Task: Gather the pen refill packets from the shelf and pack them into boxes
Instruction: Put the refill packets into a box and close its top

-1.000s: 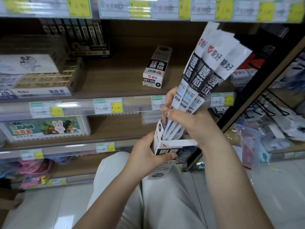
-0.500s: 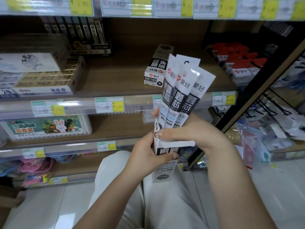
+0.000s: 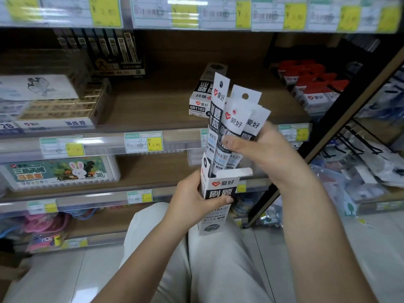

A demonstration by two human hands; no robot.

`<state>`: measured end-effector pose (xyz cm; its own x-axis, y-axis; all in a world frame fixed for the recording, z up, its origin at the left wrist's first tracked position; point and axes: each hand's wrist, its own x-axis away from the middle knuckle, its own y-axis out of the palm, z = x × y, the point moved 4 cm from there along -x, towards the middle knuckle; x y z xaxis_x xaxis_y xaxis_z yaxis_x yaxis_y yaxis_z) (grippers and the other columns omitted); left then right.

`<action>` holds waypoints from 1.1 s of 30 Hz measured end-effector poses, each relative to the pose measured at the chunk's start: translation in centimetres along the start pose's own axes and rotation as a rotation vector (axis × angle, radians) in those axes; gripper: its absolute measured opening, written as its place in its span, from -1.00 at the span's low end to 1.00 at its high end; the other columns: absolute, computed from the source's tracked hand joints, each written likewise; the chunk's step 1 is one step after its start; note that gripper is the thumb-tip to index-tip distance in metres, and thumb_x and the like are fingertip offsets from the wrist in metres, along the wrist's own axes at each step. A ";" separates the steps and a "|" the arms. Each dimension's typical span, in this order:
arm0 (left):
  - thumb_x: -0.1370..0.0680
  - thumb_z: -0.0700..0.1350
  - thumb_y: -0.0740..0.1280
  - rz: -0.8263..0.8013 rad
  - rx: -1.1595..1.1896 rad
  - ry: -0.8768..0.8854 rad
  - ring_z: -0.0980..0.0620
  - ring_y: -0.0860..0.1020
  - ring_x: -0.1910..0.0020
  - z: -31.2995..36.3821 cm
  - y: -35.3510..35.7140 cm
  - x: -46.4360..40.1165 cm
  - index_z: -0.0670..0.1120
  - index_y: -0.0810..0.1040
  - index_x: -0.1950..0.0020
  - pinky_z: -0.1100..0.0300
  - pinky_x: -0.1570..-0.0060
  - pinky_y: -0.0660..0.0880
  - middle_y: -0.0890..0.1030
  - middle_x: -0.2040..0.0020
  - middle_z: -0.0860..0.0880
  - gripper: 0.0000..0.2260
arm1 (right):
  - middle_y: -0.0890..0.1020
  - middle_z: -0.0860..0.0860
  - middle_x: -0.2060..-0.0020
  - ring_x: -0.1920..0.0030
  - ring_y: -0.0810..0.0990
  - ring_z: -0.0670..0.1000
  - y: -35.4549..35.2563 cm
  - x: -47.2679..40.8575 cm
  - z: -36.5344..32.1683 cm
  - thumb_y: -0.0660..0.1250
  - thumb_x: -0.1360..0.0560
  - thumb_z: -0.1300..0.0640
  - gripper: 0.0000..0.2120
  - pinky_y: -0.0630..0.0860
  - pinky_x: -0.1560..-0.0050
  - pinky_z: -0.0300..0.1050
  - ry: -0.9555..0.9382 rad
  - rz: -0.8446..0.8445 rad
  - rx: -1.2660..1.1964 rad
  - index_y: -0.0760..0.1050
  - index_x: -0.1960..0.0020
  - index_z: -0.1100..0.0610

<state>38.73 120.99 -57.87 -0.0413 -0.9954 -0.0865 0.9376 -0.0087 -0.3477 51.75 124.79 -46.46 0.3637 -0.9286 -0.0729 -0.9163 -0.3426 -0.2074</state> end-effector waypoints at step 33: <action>-0.28 -0.04 0.58 0.022 -0.044 0.036 0.35 0.58 0.08 0.4 0.1 0.2 0.25 0.49 0.02 0.33 0.08 0.51 0.63 0.08 0.33 -0.59 | 0.56 -0.06 0.17 0.11 0.51 -0.01 0.7 -0.2 -3.3 0.46 -0.38 0.00 -0.73 0.35 0.26 -0.17 0.144 -0.058 0.992 0.58 -0.03 0.06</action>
<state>38.99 120.75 -57.57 -0.0335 -0.9913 -0.1276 0.9224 0.0185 -0.3858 50.48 124.24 -43.41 0.3198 -0.9450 0.0682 -0.3196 -0.1754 -0.9312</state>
